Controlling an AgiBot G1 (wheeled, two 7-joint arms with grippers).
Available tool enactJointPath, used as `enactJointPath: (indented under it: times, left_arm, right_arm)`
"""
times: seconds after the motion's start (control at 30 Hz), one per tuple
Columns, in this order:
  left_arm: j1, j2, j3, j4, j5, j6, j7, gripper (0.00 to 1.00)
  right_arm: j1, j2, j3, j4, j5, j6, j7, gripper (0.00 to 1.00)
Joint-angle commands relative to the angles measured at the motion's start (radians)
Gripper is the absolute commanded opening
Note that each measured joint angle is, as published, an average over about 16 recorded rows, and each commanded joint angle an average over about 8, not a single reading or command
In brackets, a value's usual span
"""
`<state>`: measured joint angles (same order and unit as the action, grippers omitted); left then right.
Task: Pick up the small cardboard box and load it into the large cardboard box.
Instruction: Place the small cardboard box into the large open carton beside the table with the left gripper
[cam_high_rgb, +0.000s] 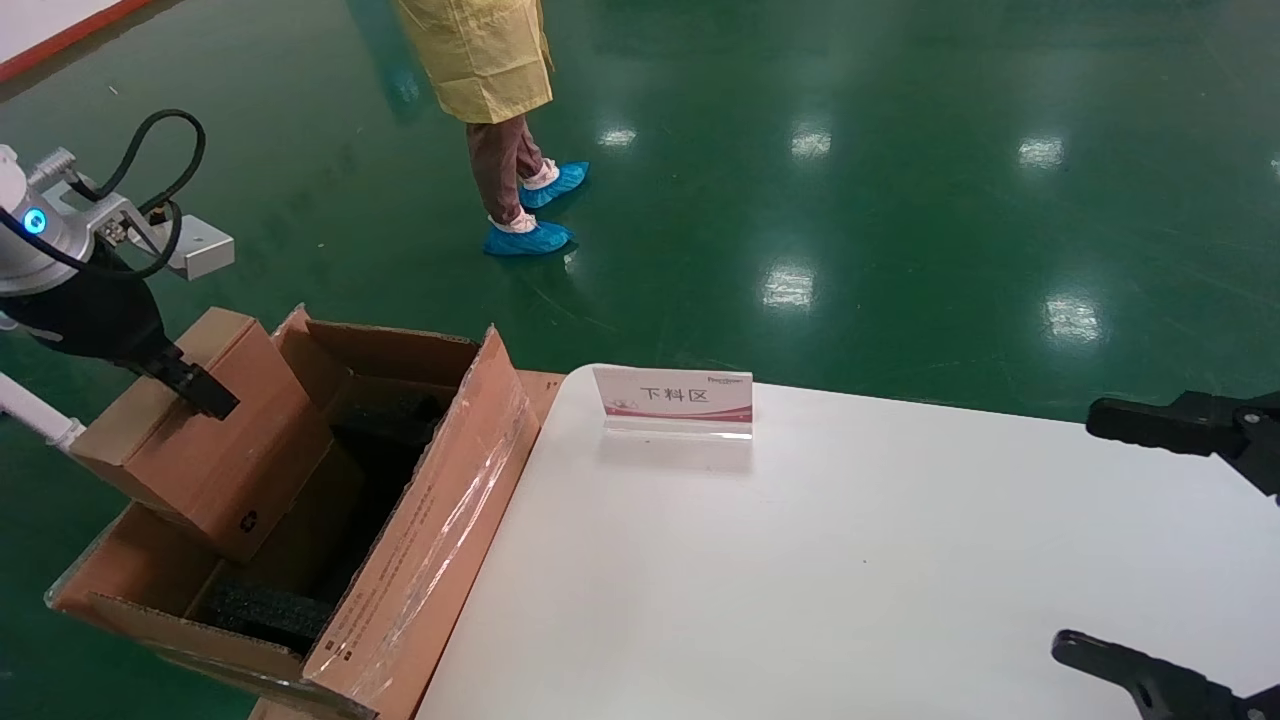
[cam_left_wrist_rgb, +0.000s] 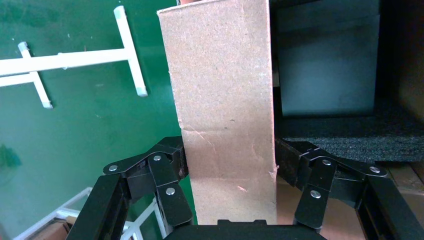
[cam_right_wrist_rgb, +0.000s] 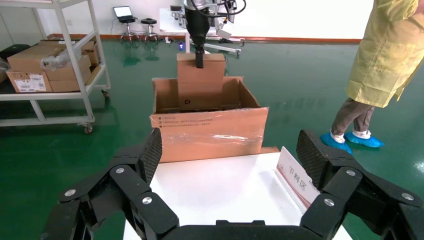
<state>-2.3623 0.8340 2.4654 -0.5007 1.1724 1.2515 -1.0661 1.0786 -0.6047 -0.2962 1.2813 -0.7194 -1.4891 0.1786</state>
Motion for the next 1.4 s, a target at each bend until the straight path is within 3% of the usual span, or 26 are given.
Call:
enactJointPath:
  times: [0.03, 1.3, 1.4]
  left_arm:
    - [0.009, 0.002, 0.001, 0.003, 0.000, -0.004, -0.003, 0.00]
    - [0.148, 0.047, 0.007, 0.059, -0.006, -0.036, -0.036, 0.00]
    - [0.152, 0.048, 0.007, 0.061, -0.006, -0.037, -0.036, 0.06]
  right_arm:
    - [0.000, 0.000, 0.000, 0.000, 0.000, 0.000, 0.000, 1.00]
    - [0.000, 0.001, -0.002, 0.000, 0.001, 0.001, -0.001, 1.00]
    - [0.000, 0.001, -0.002, 0.000, 0.001, 0.001, -0.001, 1.00]
